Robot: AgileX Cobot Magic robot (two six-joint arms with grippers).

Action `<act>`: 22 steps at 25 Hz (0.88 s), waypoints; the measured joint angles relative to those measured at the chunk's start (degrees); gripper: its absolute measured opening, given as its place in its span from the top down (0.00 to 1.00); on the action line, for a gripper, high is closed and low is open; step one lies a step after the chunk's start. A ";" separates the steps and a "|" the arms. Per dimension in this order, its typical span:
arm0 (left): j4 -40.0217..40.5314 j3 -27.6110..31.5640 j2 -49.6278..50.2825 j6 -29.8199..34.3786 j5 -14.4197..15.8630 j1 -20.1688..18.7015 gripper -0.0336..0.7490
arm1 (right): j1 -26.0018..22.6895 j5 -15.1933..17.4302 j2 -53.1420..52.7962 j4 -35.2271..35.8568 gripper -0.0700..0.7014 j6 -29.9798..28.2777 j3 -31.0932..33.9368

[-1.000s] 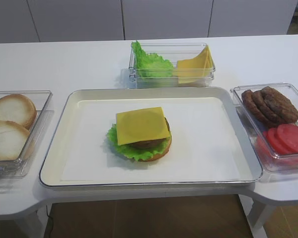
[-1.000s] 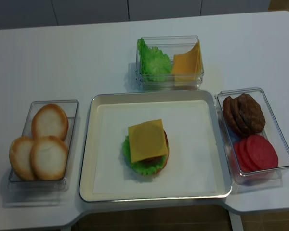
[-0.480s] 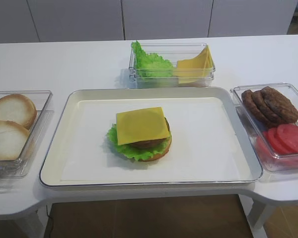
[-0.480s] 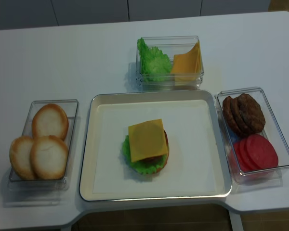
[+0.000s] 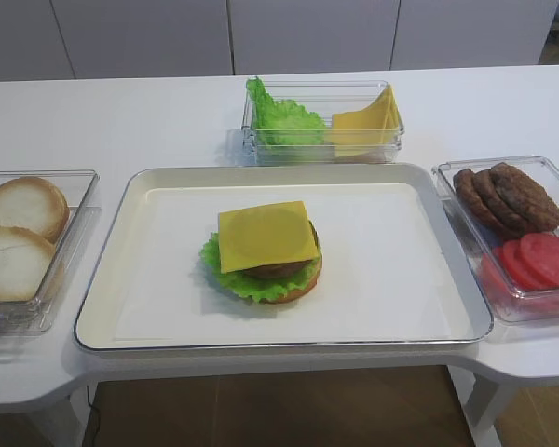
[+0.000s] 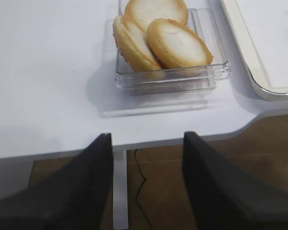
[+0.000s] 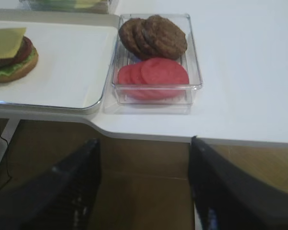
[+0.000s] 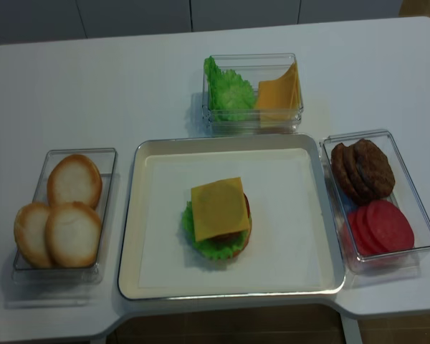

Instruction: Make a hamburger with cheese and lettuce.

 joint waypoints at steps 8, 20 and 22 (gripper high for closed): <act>0.00 0.00 0.00 0.00 0.00 0.00 0.51 | 0.00 -7.26 0.00 0.00 0.33 -1.06 6.99; 0.00 0.00 0.00 0.00 0.00 0.00 0.51 | 0.00 -8.34 0.00 0.00 0.33 -1.56 7.65; 0.00 0.00 0.00 0.00 0.00 0.00 0.51 | 0.00 -8.34 0.00 0.00 0.33 -1.56 7.65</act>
